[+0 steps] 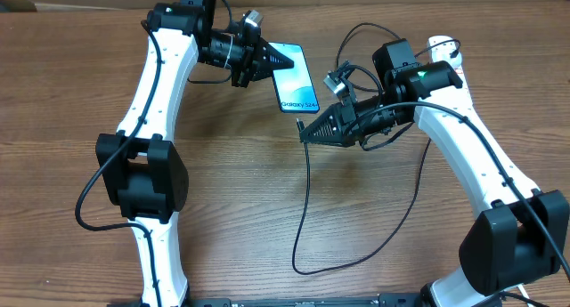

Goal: Plug charger to phone and switch on socket

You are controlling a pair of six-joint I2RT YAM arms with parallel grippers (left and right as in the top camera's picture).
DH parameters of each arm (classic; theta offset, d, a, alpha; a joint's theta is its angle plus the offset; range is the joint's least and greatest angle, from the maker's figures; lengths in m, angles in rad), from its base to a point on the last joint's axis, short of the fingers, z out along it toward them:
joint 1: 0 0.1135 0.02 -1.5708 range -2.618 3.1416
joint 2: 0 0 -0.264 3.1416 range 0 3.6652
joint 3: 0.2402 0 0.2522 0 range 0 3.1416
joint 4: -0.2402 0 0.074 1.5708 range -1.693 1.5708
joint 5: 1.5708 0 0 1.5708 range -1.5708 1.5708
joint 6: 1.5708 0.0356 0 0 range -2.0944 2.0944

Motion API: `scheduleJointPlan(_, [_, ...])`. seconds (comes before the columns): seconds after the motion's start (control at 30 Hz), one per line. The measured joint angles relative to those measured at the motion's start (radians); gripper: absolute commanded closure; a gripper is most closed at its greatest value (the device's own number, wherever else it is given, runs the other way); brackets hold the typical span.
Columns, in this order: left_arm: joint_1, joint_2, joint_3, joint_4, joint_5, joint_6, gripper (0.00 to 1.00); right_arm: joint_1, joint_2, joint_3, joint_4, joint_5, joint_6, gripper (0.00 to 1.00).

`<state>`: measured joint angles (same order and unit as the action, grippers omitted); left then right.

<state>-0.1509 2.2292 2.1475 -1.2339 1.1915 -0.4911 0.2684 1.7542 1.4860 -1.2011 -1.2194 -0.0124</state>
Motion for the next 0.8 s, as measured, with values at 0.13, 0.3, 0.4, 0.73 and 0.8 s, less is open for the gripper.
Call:
scheduleJointPlan(0.13, [0.000, 0.000, 0.000, -0.015, -0.007, 0.000, 0.96, 0.000, 0.000, 0.000, 0.024, 0.019, 0.030, 0.96])
scheduleJointPlan(0.3, [0.000, 0.000, 0.000, -0.038, -0.032, 0.010, 0.96, 0.000, 0.000, 0.000, 0.027, 0.045, 0.051, 0.96])
scheduleJointPlan(0.4, [0.000, 0.000, 0.000, -0.038, -0.043, 0.020, 0.96, 0.000, 0.000, 0.000, 0.026, 0.053, 0.061, 0.96])
scheduleJointPlan(0.73, [0.000, 0.000, 0.000, -0.038, -0.045, 0.032, 0.96, 0.000, 0.000, 0.000, 0.027, 0.058, 0.066, 0.96])
scheduleJointPlan(0.8, [0.000, 0.000, 0.000, -0.038, -0.045, 0.032, 0.96, 0.000, 0.000, 0.000, 0.027, 0.059, 0.065, 0.96])
